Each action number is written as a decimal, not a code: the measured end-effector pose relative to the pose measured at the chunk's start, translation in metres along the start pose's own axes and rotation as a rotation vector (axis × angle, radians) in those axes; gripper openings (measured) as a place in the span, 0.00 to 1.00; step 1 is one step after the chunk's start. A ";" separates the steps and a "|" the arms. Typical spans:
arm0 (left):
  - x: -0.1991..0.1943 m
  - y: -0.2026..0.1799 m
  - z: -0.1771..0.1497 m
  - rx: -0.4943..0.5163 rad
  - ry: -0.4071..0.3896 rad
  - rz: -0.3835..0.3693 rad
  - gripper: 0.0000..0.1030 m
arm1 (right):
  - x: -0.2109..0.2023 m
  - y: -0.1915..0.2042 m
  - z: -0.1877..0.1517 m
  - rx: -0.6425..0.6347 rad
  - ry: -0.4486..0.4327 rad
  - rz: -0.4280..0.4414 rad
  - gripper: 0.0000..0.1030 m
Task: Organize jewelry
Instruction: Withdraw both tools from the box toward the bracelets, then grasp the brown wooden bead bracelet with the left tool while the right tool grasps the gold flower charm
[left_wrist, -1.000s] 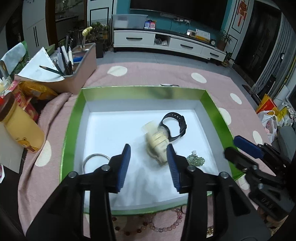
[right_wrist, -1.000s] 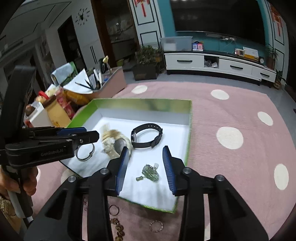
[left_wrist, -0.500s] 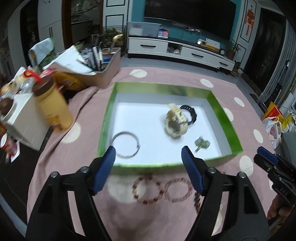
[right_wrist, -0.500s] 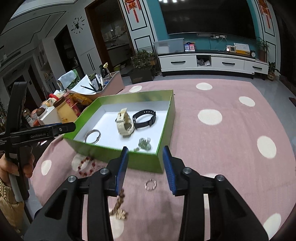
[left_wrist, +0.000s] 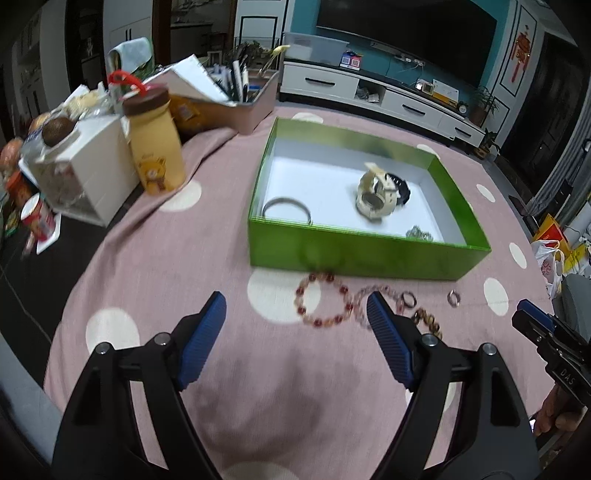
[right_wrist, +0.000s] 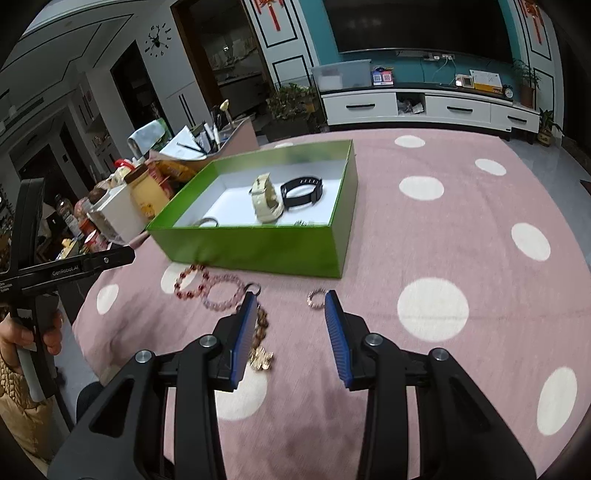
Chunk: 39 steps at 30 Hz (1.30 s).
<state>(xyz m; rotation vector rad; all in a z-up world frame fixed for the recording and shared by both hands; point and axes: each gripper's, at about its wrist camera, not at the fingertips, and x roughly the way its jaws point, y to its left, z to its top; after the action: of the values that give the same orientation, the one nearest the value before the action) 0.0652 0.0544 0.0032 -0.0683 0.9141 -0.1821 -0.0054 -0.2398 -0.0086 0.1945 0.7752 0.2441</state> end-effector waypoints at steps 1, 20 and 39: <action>-0.002 0.000 -0.004 -0.003 0.002 0.000 0.77 | 0.000 0.001 -0.003 -0.003 0.005 0.002 0.37; 0.015 -0.024 -0.053 0.047 0.099 -0.081 0.77 | 0.040 0.020 -0.045 -0.065 0.138 0.004 0.37; 0.029 -0.051 -0.051 0.112 0.121 -0.143 0.77 | 0.061 0.022 -0.038 -0.094 0.128 0.002 0.19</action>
<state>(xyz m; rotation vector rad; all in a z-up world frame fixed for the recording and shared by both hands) 0.0353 -0.0004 -0.0435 -0.0190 1.0189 -0.3736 0.0066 -0.1986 -0.0697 0.0917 0.8883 0.2966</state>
